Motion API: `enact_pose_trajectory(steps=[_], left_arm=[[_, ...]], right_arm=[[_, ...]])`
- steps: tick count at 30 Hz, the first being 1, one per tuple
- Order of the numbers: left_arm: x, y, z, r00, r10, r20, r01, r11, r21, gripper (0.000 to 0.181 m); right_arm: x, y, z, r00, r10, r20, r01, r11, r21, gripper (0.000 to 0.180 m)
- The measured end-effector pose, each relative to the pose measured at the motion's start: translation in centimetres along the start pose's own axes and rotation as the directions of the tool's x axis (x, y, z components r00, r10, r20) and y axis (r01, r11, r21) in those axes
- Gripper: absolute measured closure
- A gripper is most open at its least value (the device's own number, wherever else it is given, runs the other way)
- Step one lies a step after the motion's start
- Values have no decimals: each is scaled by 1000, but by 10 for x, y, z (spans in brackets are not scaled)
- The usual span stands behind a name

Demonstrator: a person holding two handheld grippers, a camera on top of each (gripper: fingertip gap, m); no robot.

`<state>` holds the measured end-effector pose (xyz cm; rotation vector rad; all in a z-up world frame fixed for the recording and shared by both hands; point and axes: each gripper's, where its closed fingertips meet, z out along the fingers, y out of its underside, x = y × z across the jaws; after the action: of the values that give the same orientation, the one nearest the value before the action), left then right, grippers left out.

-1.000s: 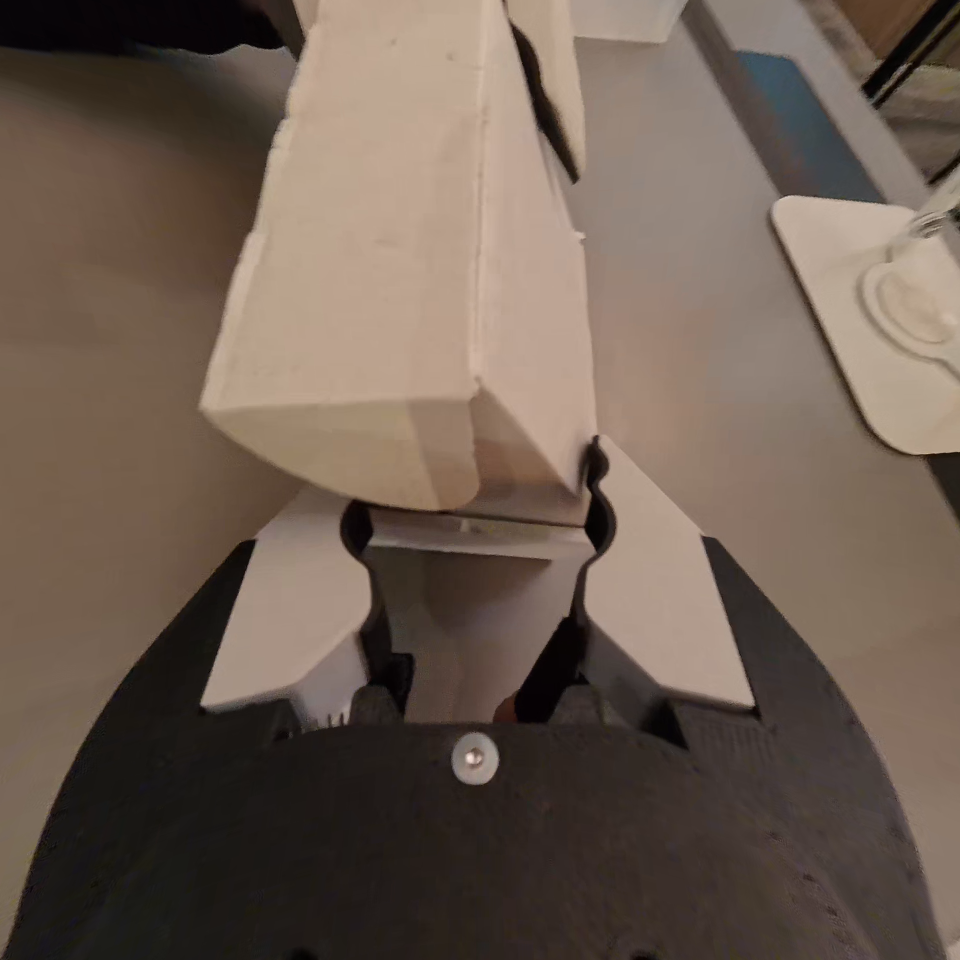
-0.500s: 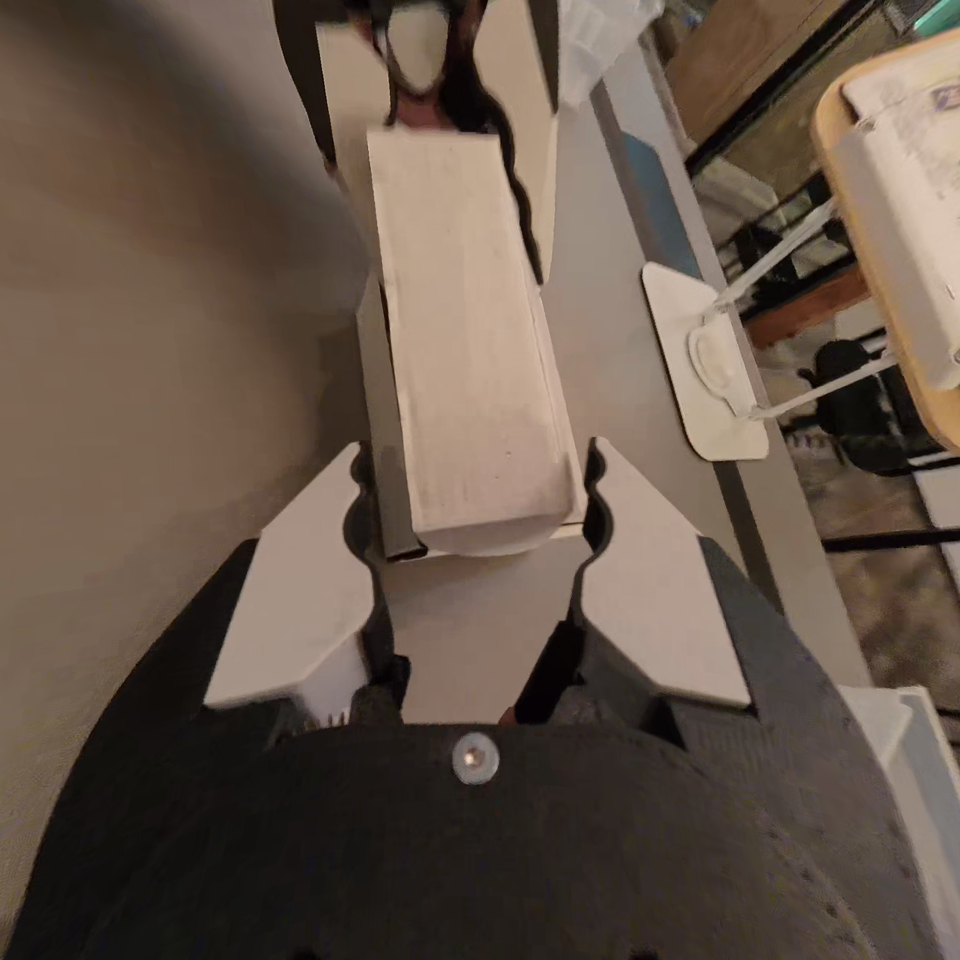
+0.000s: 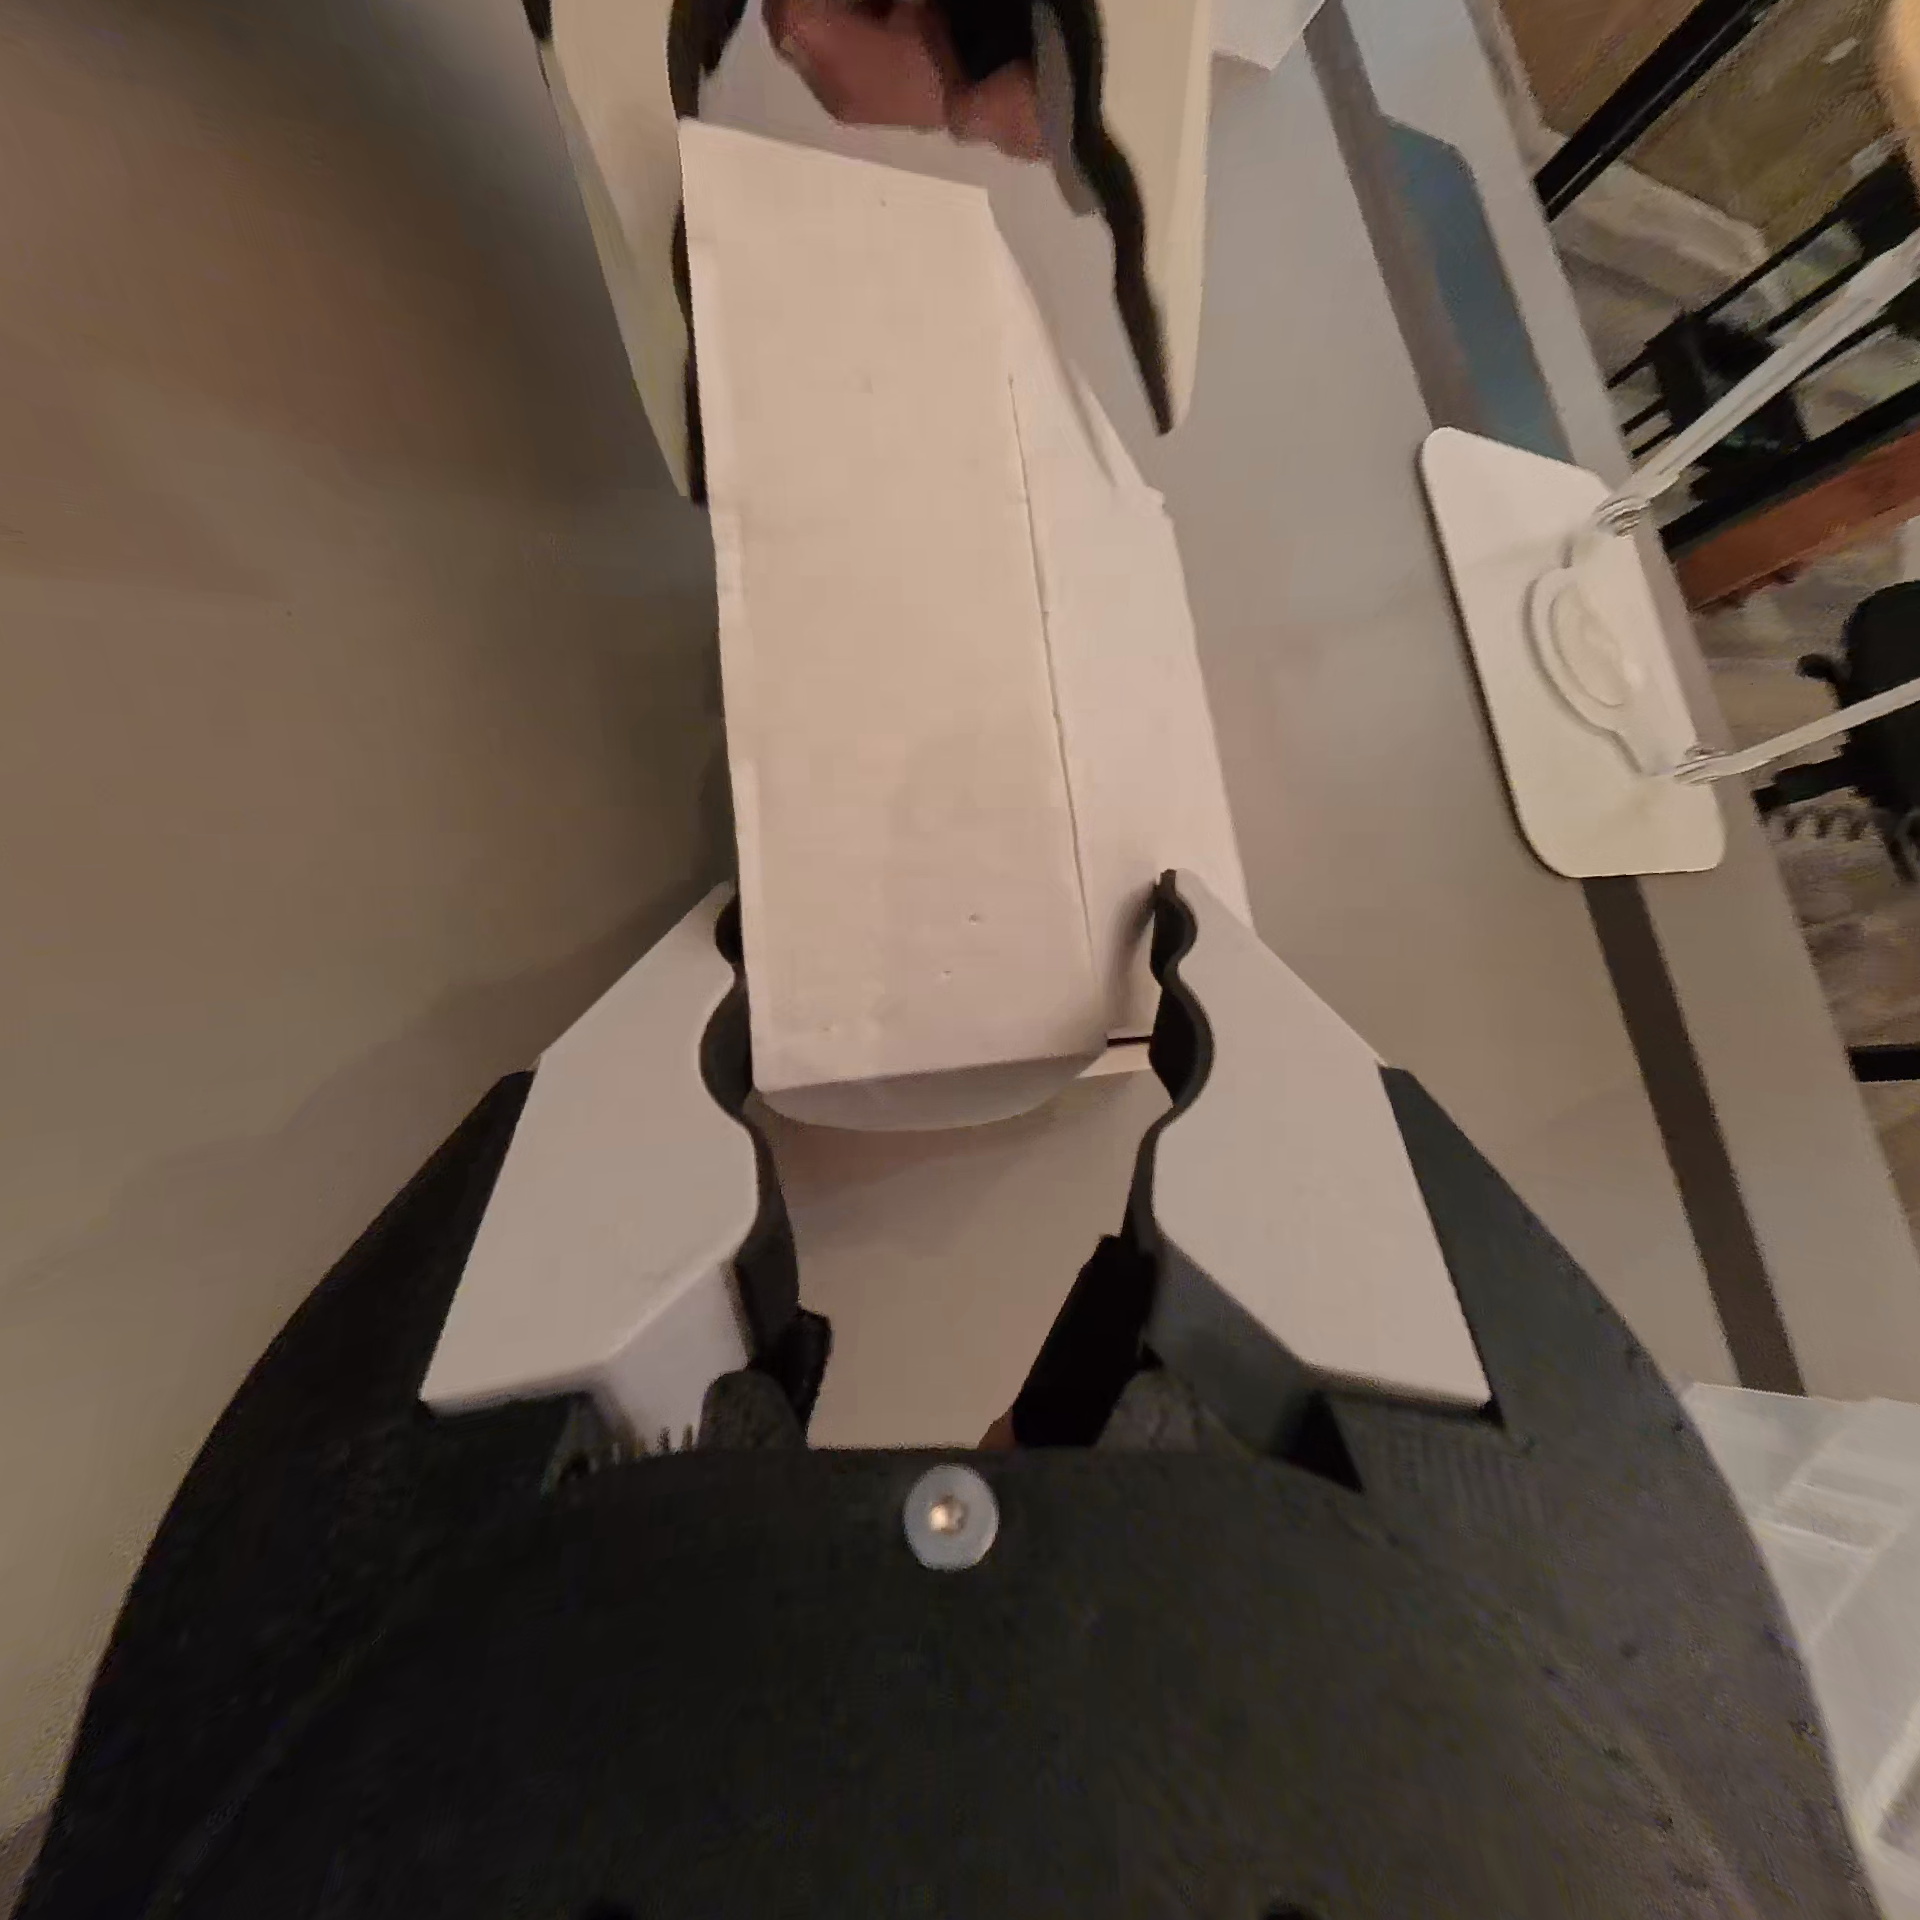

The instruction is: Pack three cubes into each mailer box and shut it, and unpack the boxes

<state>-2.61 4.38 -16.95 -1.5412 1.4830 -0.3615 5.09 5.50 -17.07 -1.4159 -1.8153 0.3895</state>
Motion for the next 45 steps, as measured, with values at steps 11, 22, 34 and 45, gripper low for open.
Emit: enact_pose_trajectory(steps=[11,22,34,45], left_arm=[[27,18,17,999,5,38,-3,998,-57,127],[37,5,-14,997,-61,-50,63,997,47,115],[-1,60,-2,956,282,-79,-293,911,-291,106],[9,43,7,960,207,-190,-250,938,-241,109]], right_arm=[[-20,23,16,998,40,45,-35,994,-105,112],[-19,20,-16,998,60,30,-60,998,-14,103],[0,55,6,931,-348,114,366,900,-238,112],[4,52,9,945,-286,161,315,927,-205,115]])
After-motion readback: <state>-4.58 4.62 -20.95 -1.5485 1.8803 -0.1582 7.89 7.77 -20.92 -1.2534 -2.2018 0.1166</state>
